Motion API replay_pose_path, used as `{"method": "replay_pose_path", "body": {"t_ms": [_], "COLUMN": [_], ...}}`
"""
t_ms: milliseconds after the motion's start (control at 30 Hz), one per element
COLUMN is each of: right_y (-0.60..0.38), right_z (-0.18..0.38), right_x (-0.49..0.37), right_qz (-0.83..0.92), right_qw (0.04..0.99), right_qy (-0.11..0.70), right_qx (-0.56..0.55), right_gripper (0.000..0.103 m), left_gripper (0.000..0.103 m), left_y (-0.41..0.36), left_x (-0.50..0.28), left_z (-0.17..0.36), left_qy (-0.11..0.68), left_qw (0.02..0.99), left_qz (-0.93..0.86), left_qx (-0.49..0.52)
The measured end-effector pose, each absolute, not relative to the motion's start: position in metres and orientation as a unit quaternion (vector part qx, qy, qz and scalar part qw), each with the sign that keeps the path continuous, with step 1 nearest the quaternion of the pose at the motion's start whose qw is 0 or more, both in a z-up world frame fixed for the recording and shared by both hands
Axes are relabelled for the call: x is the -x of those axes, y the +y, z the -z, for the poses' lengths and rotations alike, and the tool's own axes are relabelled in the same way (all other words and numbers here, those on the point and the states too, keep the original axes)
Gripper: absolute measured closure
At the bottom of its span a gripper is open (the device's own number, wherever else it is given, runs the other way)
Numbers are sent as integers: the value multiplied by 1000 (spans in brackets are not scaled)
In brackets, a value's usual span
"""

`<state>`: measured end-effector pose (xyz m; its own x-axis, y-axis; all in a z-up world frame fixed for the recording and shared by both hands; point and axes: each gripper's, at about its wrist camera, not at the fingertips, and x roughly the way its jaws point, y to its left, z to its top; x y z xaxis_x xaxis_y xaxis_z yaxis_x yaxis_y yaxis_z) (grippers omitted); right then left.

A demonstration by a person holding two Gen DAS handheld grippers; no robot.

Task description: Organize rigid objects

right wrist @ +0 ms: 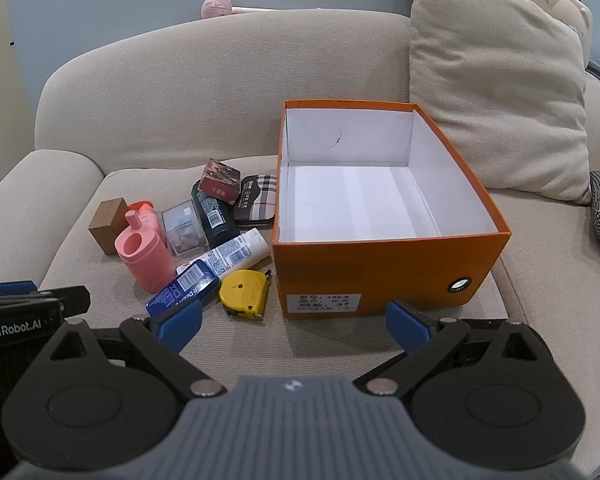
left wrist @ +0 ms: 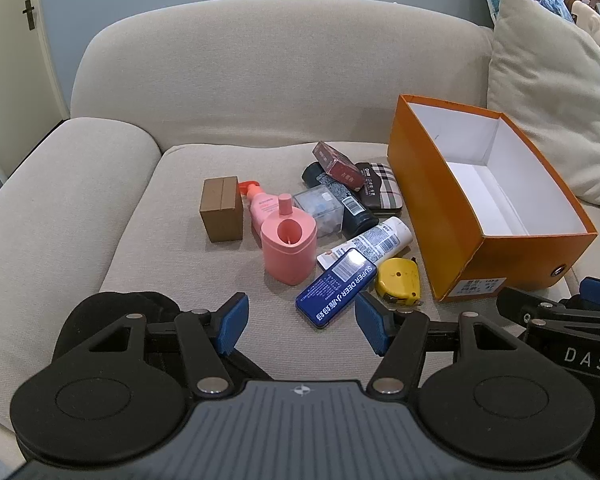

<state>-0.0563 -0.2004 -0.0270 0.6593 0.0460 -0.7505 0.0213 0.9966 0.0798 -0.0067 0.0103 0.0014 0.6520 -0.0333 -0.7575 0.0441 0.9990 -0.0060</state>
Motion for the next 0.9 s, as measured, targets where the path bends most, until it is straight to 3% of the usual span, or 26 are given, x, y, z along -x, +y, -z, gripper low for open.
{"method": "replay_pose_path", "body": {"t_ms": [533, 800, 900], "right_y": [-194, -182, -174], "right_z": [32, 40, 43], "right_x": [54, 40, 30], "right_qz": [-14, -58, -87], "right_qw": [908, 901, 897], "right_qy": [416, 429, 431], "right_qx": [-37, -42, -40], "right_gripper": [6, 35, 52], "left_gripper": [30, 30, 30], "left_y": [12, 19, 26], "left_x": [3, -7, -15], "left_z": [3, 8, 10], "left_qy": [426, 426, 421], "left_qw": [904, 902, 904], "left_qz": [31, 65, 75], "left_qx": [4, 18, 20]}}
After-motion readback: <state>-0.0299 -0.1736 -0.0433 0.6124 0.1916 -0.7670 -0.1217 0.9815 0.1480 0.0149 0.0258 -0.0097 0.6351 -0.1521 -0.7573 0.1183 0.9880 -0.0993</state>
